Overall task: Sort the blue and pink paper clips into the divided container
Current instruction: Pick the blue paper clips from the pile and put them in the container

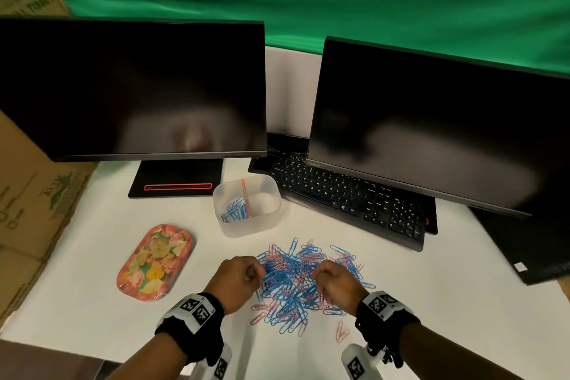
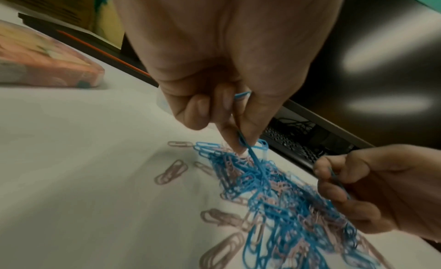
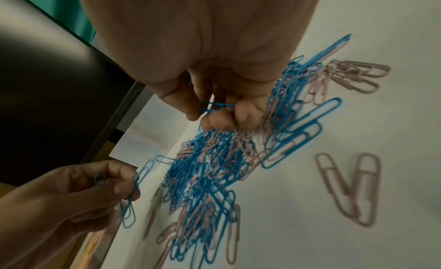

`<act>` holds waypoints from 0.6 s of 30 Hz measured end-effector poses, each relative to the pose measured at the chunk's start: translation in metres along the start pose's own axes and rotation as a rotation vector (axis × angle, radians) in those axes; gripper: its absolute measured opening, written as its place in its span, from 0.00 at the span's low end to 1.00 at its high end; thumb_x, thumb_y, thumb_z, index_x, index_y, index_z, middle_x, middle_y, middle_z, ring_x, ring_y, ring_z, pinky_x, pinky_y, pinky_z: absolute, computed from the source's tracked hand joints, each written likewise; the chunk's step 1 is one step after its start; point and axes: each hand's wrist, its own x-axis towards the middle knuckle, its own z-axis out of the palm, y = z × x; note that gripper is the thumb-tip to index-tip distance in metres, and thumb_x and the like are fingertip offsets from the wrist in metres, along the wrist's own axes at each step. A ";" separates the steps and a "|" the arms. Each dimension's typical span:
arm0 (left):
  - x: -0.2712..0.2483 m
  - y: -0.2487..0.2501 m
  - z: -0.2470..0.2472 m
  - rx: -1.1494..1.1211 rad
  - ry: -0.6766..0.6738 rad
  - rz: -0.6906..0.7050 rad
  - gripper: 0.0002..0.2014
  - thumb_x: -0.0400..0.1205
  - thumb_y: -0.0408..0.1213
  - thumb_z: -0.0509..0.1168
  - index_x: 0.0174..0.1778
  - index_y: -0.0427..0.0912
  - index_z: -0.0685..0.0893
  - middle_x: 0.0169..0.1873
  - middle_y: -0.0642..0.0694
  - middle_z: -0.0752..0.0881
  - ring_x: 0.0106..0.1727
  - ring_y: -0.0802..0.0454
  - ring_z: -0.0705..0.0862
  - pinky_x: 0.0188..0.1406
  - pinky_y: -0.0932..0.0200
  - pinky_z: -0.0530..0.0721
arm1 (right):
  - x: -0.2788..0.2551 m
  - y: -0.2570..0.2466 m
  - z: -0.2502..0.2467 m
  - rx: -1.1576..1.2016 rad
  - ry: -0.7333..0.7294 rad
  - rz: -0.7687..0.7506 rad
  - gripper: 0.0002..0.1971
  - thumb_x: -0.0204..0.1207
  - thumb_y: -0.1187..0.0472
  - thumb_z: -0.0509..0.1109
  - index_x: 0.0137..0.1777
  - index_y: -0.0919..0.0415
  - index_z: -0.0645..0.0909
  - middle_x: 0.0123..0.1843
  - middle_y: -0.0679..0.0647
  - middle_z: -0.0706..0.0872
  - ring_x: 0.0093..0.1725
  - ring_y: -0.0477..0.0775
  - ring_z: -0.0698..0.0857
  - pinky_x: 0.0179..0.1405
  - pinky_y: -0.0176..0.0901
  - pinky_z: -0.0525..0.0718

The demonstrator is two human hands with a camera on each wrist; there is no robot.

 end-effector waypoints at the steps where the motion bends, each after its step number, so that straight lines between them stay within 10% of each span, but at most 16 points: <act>1: 0.001 0.000 -0.002 -0.028 0.005 0.004 0.10 0.76 0.32 0.70 0.39 0.56 0.85 0.34 0.56 0.86 0.37 0.68 0.82 0.38 0.79 0.73 | 0.001 -0.004 0.001 0.016 0.000 -0.010 0.06 0.74 0.61 0.61 0.41 0.63 0.75 0.29 0.54 0.75 0.23 0.47 0.70 0.22 0.34 0.69; 5: 0.007 -0.002 -0.012 -0.187 0.027 -0.035 0.08 0.79 0.33 0.68 0.48 0.51 0.90 0.43 0.56 0.91 0.44 0.63 0.86 0.49 0.67 0.79 | 0.006 -0.017 0.004 0.042 -0.040 0.025 0.09 0.79 0.71 0.57 0.44 0.61 0.78 0.31 0.54 0.77 0.23 0.50 0.75 0.20 0.35 0.70; 9: 0.013 0.014 -0.035 -0.483 0.103 -0.169 0.09 0.81 0.27 0.65 0.48 0.40 0.89 0.36 0.50 0.86 0.27 0.56 0.76 0.30 0.62 0.75 | 0.012 -0.039 0.008 0.061 -0.068 0.050 0.11 0.80 0.73 0.55 0.49 0.64 0.78 0.33 0.58 0.79 0.21 0.50 0.80 0.18 0.36 0.74; 18: 0.066 0.029 -0.098 -0.681 0.236 -0.308 0.13 0.78 0.17 0.57 0.36 0.35 0.82 0.40 0.33 0.83 0.25 0.46 0.81 0.20 0.61 0.80 | 0.031 -0.094 0.018 0.123 -0.071 0.001 0.12 0.78 0.76 0.56 0.47 0.65 0.80 0.32 0.59 0.79 0.21 0.54 0.81 0.17 0.39 0.77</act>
